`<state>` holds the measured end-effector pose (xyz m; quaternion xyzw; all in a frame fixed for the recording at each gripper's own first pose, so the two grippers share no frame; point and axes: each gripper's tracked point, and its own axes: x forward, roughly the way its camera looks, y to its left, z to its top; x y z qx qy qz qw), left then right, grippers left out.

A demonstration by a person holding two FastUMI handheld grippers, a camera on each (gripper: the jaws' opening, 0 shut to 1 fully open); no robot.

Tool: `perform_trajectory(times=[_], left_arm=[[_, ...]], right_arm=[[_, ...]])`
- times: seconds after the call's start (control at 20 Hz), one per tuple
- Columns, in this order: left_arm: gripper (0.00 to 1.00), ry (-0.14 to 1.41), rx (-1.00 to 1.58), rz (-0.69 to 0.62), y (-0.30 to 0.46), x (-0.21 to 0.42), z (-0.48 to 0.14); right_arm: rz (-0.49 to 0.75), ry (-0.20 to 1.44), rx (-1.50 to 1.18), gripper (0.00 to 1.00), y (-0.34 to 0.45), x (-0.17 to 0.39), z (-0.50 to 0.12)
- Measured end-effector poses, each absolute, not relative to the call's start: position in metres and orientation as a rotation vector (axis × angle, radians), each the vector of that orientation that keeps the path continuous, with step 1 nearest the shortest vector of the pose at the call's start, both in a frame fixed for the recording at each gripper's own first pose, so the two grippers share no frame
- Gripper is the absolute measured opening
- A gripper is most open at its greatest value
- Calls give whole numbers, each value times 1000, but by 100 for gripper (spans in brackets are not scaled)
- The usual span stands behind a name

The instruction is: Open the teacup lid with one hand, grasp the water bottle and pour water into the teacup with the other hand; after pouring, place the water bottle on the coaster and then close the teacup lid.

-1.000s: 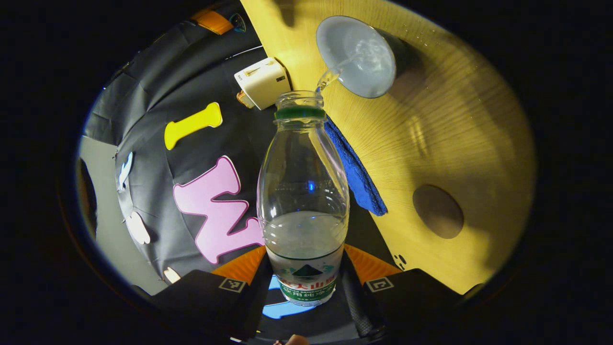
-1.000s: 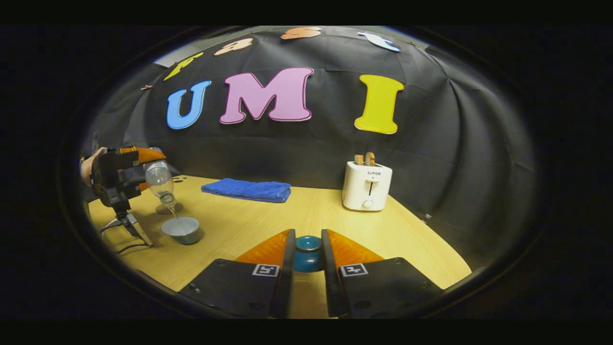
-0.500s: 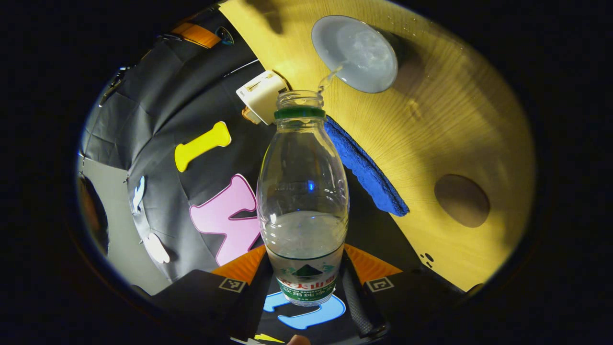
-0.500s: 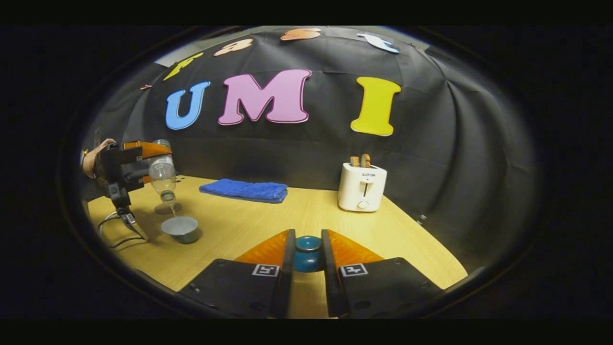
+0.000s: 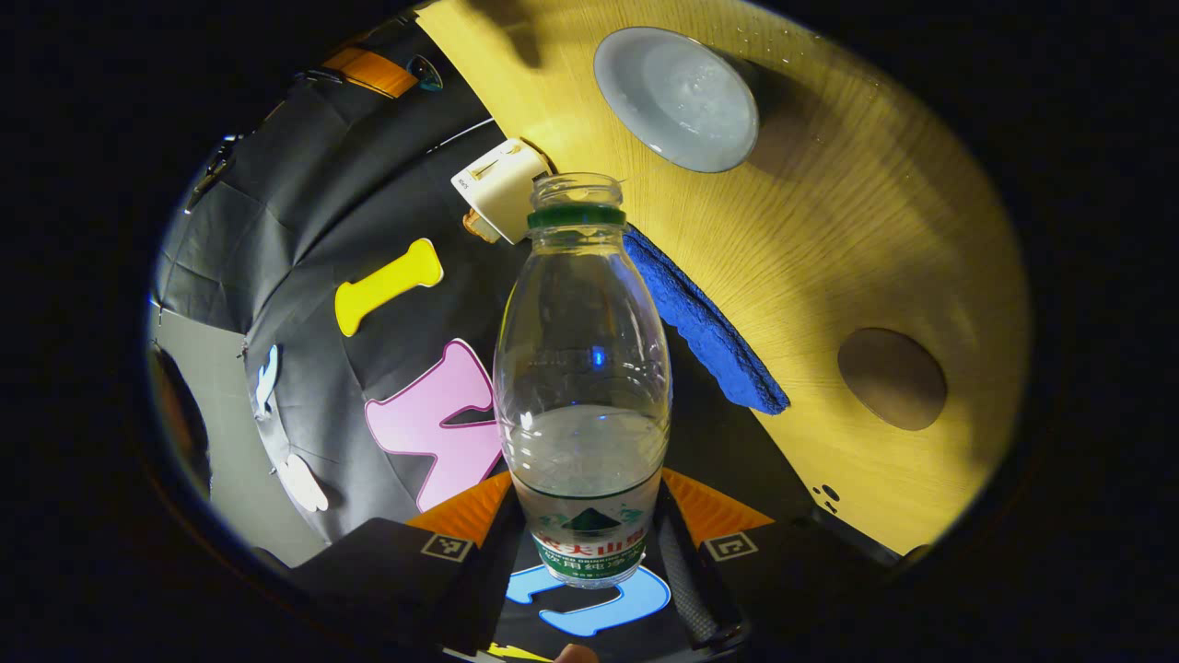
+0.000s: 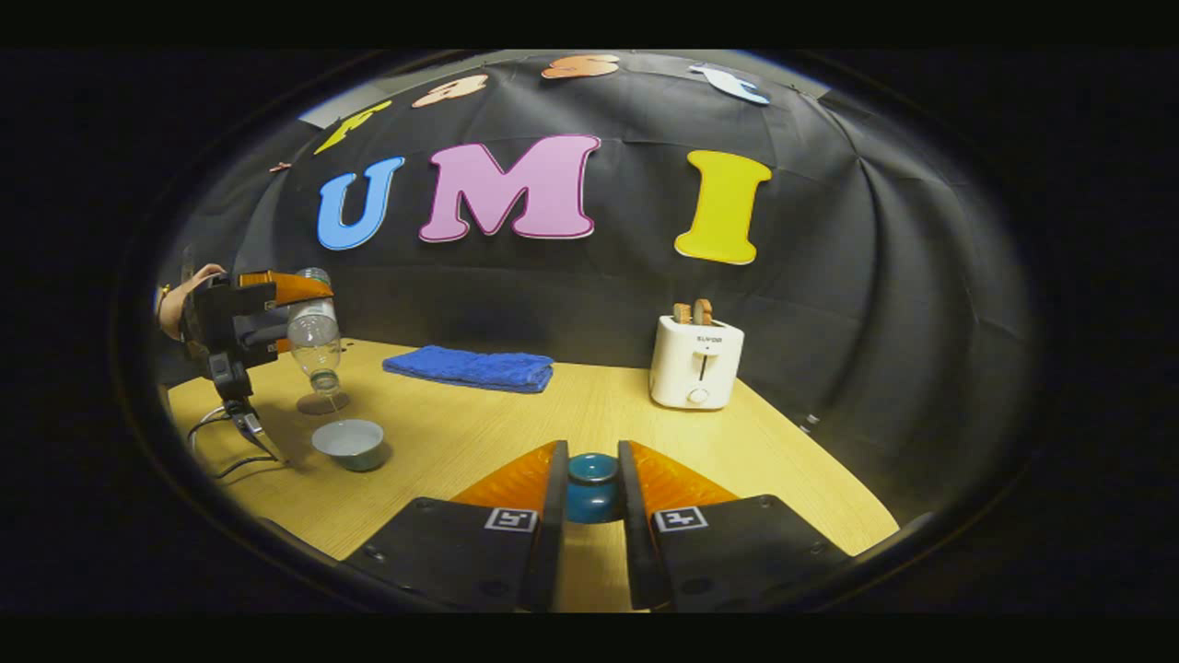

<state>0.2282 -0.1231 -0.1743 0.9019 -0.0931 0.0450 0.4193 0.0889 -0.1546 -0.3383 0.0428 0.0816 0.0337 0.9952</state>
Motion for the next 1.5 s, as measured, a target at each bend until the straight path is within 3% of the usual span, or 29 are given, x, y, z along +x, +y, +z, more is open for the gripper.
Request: perform_trajectory(times=[0.25, 0.3, 0.35, 0.55, 0.6, 0.65, 0.7, 0.85, 1.0, 1.05, 1.1, 1.25, 1.3, 1.35, 1.4, 1.5], left_arm=[[75, -226, 2230, 96, -121, 230, -178], [75, -226, 2202, 84, -121, 229, -180], [76, -212, 2158, 71, -118, 228, -183], [75, -24, 1758, -24, -96, 222, -211], [75, 13, 1637, -35, -91, 220, -216], [75, 43, 1521, -44, -87, 220, -220], [75, 68, 1415, -48, -78, 221, -222], [75, 144, 1107, -67, -65, 229, -230], [76, 161, 772, -103, -69, 232, -229], [76, 160, 648, -117, -75, 234, -231], [76, 160, 531, -122, -77, 233, -232], [76, 160, 265, -90, -84, 234, -236], [76, 158, 194, -85, -87, 233, -243], [76, 155, 136, -73, -90, 231, -243], [76, 146, 90, -61, -93, 235, -244], [76, 126, 45, -48, -96, 239, -243]], right_arm=[[57, 166, 94, 31, -151, 89, -337], [55, 166, 95, 36, -150, 89, -335], [52, 166, 98, 31, -149, 89, -335], [43, 173, 108, 31, -138, 93, -333], [44, 175, 106, 36, -133, 94, -333], [47, 176, 103, 31, -129, 95, -331], [49, 176, 100, 36, -124, 97, -329], [55, 173, 94, 31, -109, 100, -321], [62, 166, 94, 31, -94, 104, -315], [63, 165, 97, 36, -90, 106, -313], [66, 165, 104, 31, -85, 107, -313], [72, 157, 129, 31, -72, 111, -309], [72, 158, 135, 36, -69, 112, -308], [73, 159, 138, 27, -67, 112, -307], [73, 158, 139, 36, -64, 113, -308], [77, 161, 139, 36, -60, 114, -309]])
